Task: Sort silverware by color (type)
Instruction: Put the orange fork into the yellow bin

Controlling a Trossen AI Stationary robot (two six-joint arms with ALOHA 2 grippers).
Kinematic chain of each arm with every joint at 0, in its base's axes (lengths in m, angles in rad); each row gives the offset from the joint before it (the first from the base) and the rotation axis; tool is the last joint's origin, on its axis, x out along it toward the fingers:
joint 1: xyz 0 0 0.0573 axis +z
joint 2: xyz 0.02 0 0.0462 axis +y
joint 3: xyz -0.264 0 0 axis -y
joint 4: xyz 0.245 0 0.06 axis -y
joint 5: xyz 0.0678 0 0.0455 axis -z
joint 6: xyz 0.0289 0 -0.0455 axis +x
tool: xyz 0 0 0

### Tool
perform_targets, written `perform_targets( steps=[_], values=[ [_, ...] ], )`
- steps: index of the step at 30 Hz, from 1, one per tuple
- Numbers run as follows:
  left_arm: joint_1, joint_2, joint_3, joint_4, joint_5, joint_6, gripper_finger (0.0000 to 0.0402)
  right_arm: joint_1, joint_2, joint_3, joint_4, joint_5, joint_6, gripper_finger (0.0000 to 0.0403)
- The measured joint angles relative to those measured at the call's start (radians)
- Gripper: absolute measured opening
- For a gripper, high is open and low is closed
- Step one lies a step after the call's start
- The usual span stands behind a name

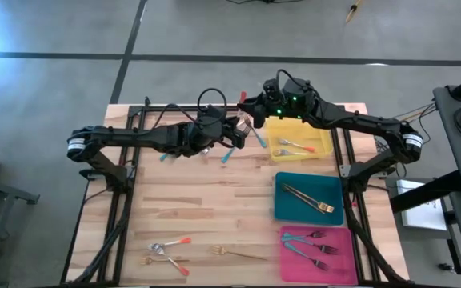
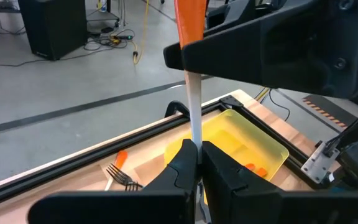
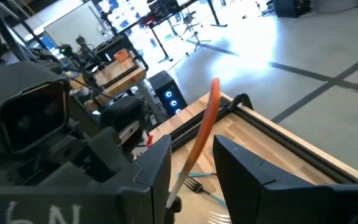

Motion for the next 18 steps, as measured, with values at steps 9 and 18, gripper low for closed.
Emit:
perform_targets(
  steps=[9,18],
  values=[
    [0.0,0.0,0.0,0.002,0.005,0.0,0.0,0.0,0.0,0.0,0.0,0.018,-0.006,0.0109],
    [0.0,0.0,0.0,0.002,0.002,0.0,0.0,-0.003,0.0,0.0,-0.02,0.011,-0.015,0.0119]
  ],
)
